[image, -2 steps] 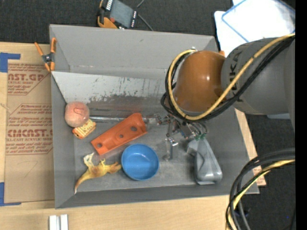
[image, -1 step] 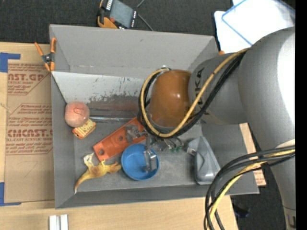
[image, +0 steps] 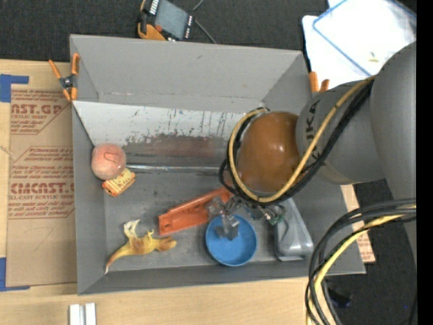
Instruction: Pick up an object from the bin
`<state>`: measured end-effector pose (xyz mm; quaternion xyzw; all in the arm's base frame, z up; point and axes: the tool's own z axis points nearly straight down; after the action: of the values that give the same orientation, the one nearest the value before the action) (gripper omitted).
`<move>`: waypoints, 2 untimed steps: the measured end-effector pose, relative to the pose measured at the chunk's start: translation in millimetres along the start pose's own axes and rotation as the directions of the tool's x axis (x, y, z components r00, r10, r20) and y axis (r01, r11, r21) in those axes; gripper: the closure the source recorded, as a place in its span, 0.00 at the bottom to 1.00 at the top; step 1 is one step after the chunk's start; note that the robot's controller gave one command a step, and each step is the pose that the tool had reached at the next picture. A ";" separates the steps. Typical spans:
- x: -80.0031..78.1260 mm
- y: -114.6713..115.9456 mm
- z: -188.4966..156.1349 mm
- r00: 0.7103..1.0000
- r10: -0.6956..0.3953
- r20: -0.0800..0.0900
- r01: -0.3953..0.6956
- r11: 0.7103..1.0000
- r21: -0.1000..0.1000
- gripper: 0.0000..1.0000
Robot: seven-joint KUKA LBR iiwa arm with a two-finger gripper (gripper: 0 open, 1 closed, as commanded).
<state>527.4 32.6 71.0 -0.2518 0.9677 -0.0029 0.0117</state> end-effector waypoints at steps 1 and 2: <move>1.1 0.4 1.0 1.000 0.000 -0.003 0.000 1.000 -0.001 0.00; 0.5 0.3 0.5 1.000 0.000 -0.002 0.000 1.000 -0.001 1.00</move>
Offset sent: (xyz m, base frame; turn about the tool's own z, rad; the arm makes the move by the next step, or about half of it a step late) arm 0.0000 0.0000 0.0000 0.0000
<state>526.8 32.6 70.5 -0.2517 0.9678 -0.0026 0.0108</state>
